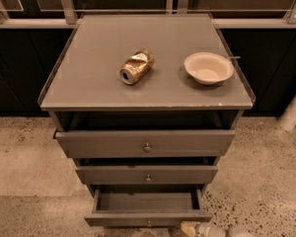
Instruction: Close bottom drawer
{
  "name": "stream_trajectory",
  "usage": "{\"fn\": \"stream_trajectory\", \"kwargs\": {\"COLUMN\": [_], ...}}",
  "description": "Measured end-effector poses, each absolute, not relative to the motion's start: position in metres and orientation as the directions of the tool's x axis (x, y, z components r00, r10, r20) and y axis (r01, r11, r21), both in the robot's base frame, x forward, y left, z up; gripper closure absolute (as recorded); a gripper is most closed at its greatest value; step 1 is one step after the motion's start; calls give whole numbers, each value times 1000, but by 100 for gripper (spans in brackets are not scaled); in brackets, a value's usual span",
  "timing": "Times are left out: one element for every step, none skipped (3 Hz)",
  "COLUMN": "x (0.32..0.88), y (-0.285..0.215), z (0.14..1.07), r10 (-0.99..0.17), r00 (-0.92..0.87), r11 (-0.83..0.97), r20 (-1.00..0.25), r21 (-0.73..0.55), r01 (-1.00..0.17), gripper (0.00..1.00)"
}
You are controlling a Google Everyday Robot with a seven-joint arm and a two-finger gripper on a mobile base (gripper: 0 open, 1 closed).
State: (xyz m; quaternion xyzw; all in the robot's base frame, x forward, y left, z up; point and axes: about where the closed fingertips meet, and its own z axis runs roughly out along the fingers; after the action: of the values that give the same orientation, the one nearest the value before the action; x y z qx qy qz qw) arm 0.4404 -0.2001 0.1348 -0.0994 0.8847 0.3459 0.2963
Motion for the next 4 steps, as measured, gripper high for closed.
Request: {"fn": "stream_trajectory", "kwargs": {"x": [458, 472, 485, 498], "y": [-189, -181, -173, -165], "z": [141, 153, 170, 187], "r10": [16, 5, -11, -21], "r00": [-740, -685, -628, -577], "r11": [759, 766, 767, 763], "r20": [-672, -729, -778, -817], "r21": [490, 442, 396, 360], "r01": [-429, -466, -505, -536], "gripper": [100, 100, 100, 100]}}
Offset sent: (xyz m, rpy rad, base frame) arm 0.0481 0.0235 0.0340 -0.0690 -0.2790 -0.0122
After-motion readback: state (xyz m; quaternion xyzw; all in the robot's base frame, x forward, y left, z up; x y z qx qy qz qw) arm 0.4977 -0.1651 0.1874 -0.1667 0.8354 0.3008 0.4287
